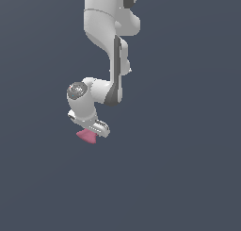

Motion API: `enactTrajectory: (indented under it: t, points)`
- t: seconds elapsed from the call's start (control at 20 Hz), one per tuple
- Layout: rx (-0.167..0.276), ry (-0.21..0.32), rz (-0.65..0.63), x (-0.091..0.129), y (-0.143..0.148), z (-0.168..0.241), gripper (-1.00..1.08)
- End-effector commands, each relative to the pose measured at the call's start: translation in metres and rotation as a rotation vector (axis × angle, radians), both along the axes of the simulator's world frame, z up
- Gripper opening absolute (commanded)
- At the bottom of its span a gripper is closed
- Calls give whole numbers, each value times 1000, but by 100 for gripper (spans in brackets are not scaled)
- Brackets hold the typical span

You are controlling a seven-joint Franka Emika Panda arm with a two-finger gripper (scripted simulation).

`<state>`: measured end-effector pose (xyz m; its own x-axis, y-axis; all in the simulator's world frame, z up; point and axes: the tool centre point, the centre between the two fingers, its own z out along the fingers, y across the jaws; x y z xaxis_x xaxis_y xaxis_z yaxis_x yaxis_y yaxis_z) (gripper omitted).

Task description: Pick up the object and move it to a goal position.

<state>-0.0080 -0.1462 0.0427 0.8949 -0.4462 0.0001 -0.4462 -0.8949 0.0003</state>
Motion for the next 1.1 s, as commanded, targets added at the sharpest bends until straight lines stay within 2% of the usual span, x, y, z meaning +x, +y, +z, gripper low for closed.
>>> enactTrajectory:
  t: [0.0,0.3,1.05]
  points:
    - [1,-1,1,-2,10,11,-100]
    - [1,-1,1,-13,44,50,-100]
    - [-2,-1,0,-45,161,186,-100]
